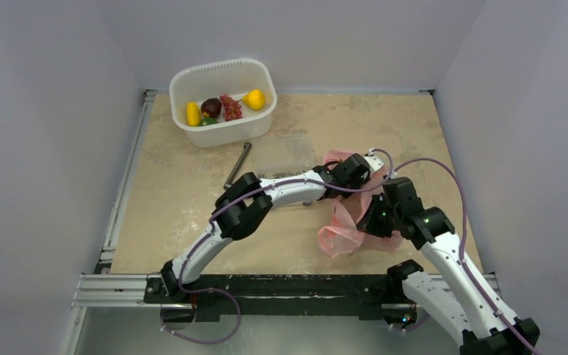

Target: Take the fake fruits out of the plastic bag

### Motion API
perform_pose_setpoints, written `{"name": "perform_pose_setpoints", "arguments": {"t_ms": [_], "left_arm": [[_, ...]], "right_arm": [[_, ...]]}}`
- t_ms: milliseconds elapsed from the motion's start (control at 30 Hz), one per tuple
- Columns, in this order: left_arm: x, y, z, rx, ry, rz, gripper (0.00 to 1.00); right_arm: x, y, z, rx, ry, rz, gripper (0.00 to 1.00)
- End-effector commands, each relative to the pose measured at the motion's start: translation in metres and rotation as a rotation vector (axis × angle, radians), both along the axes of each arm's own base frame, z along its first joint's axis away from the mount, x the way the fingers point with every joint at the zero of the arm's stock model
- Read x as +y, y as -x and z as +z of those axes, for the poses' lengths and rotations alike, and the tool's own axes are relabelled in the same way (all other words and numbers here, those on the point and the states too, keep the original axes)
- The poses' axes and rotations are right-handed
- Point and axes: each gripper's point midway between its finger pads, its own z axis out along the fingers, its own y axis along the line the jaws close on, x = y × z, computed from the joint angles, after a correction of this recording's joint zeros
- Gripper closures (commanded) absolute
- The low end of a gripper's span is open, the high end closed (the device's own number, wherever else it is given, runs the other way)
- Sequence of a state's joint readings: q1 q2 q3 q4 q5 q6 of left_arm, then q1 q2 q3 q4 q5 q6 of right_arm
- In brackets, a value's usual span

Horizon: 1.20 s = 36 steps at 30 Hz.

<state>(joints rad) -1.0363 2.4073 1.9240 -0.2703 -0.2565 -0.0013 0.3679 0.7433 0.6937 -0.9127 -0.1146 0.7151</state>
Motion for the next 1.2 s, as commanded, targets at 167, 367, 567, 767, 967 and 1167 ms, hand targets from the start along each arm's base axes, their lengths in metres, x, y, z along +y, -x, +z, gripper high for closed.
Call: {"name": "perform_pose_setpoints", "arguments": {"t_ms": [167, 367, 567, 767, 967, 1167], "left_arm": [[-0.013, 0.036, 0.12, 0.066, 0.263, -0.133, 1.0], [-0.008, 0.069, 0.138, 0.353, 0.427, -0.204, 1.0], [0.009, 0.077, 0.14, 0.584, 0.515, -0.197, 1.0], [0.057, 0.066, 0.134, 0.552, 0.368, -0.013, 1.0], [0.104, 0.067, 0.149, 0.457, 0.268, 0.074, 1.0], [0.142, 0.053, 0.196, 0.349, 0.389, 0.114, 1.0]], "right_arm": [[-0.001, -0.03, -0.006, -0.071, 0.017, -0.067, 1.0], [-0.001, -0.046, -0.011, -0.087, 0.024, -0.114, 1.0], [-0.016, -0.057, -0.006, -0.137, 0.075, -0.213, 1.0], [-0.042, -0.07, -0.002, -0.16, 0.173, -0.353, 1.0], [-0.043, -0.082, -0.001, -0.162, 0.205, -0.348, 1.0], [-0.038, -0.078, -0.004, -0.16, 0.184, -0.316, 1.0]]}}
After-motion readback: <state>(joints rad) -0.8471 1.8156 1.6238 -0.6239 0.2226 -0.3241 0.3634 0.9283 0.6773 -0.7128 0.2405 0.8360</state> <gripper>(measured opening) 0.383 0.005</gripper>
